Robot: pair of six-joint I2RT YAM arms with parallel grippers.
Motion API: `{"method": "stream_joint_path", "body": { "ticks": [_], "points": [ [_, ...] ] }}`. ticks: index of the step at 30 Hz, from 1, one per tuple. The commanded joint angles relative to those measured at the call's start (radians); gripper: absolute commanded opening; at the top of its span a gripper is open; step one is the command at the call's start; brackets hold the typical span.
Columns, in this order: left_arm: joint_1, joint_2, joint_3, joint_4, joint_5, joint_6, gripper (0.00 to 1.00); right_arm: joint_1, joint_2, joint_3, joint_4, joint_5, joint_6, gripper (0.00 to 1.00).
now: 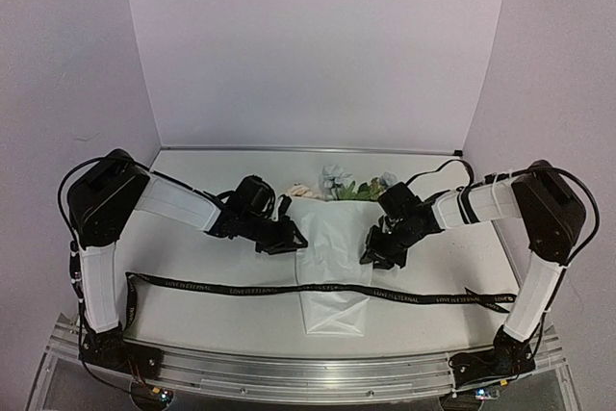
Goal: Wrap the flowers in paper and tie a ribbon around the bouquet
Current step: Move the folded bouquet to the center of the board.
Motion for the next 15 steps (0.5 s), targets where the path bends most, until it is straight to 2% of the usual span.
{"method": "stream_joint_path", "body": {
  "ticks": [1,4,7,15],
  "points": [
    [0.011,0.034,0.091,-0.056,-0.023,0.021,0.29,-0.015,0.032,0.071,0.02,-0.001,-0.026,0.13],
    [0.025,0.044,0.126,-0.091,-0.032,0.033,0.33,-0.027,0.053,0.098,0.02,0.008,-0.034,0.11],
    [0.023,0.006,0.121,-0.13,-0.049,0.078,0.44,-0.032,0.082,0.134,0.019,0.016,-0.035,0.1],
    [-0.038,-0.191,-0.028,-0.192,-0.085,0.184,0.58,-0.033,0.137,0.197,0.01,0.037,-0.021,0.08]
  ]
}}
